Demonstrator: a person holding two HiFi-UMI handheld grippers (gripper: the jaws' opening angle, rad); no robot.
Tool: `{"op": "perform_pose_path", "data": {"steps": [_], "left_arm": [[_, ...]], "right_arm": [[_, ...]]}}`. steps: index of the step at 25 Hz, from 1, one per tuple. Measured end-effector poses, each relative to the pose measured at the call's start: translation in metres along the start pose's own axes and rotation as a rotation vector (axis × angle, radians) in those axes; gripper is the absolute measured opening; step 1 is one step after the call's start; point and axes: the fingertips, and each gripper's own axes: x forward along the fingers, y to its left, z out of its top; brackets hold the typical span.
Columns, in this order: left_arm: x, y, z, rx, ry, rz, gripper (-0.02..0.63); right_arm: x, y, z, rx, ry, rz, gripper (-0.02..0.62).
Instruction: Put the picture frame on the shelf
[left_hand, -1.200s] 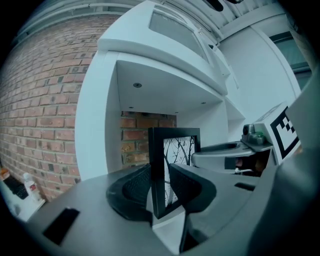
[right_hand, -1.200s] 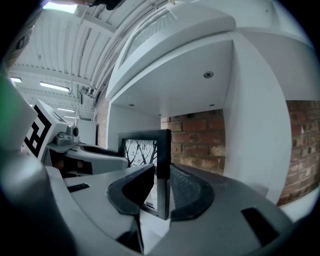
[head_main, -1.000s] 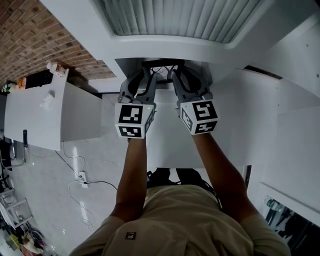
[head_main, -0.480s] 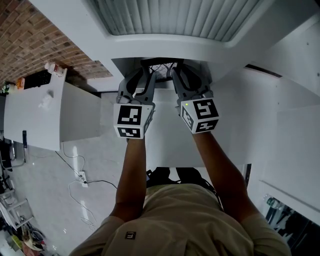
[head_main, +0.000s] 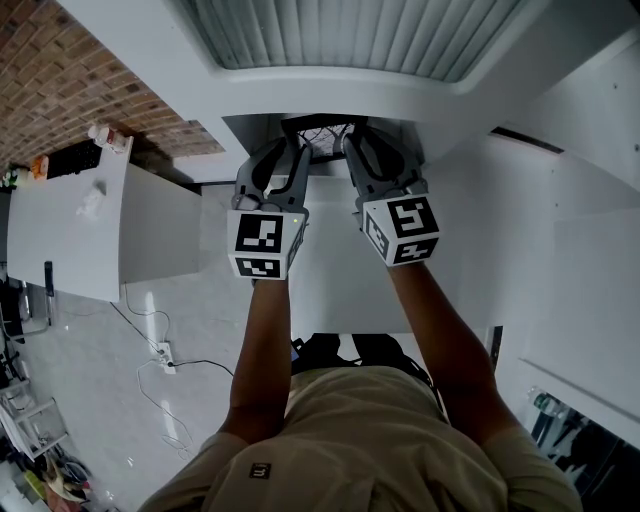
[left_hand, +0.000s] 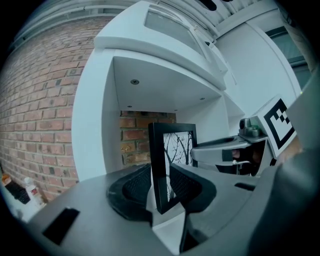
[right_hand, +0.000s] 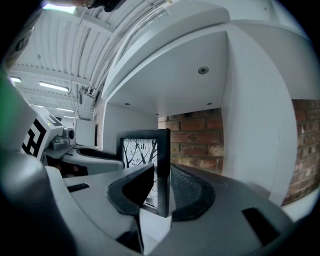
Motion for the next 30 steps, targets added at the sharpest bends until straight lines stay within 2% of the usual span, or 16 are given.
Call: {"op": "perform_pose_path", "data": {"steps": [20, 30], "left_arm": [[-0.01, -0.002, 0.005, 0.016, -0.008, -0.012, 0.098], [-0.039, -0.004, 0.0, 0.024, -0.011, -0.048, 0.097]], "right_arm": [[-0.007, -0.003, 0.004, -0.002, 0.004, -0.019, 0.091], [-0.022, 0.004, 0.002, 0.005, 0.007, -0.049, 0.091]]}}
